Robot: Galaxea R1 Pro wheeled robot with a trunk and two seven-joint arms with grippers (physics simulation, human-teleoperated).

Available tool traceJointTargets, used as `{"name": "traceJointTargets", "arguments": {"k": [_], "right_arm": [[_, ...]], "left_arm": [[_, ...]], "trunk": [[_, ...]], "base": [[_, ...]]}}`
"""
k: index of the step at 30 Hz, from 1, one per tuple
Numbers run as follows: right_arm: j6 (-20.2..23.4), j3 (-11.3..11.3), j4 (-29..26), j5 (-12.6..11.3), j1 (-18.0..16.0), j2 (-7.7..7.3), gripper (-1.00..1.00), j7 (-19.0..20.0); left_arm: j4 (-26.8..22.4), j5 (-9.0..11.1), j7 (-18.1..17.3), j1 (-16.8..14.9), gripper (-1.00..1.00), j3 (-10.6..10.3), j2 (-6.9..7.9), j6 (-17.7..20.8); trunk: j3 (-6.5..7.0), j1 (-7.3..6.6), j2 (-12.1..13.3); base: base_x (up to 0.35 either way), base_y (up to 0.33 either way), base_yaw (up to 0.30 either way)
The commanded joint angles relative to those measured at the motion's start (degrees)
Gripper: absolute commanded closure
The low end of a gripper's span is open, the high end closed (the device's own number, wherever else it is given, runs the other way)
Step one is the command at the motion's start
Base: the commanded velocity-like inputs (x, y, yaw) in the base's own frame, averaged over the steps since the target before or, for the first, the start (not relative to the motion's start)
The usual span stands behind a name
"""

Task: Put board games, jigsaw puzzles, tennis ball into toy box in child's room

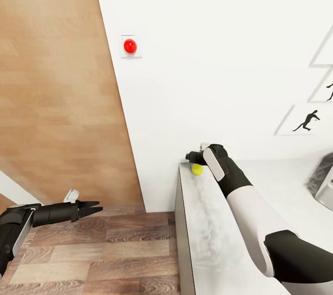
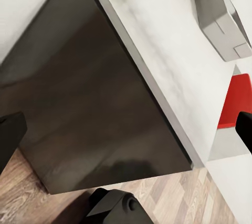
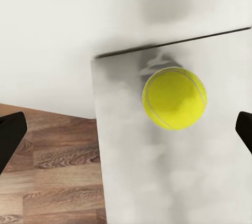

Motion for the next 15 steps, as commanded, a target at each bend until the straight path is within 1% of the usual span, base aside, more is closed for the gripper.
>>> {"name": "traceJointTargets", "arguments": {"k": [1,15], "right_arm": [[0.08,0.14,-0.05,-0.6,-0.05,-0.02,-1.0,-0.58],[0.03,0.16,-0.02,-0.62,0.03,-0.11,-1.0,-0.7]], "left_arm": [[-0.01,0.09,-0.18,-0.04,-1.0,0.0,0.02,0.59],[-0.01,0.09,-0.22,-0.04,-1.0,-0.05,0.03,0.56]], "trunk": [[-0.11,0.03,-0.11],[-0.11,0.03,-0.11]], "base": [[0.005,0.0,0.0],[0.001,0.0,0.0]]}}
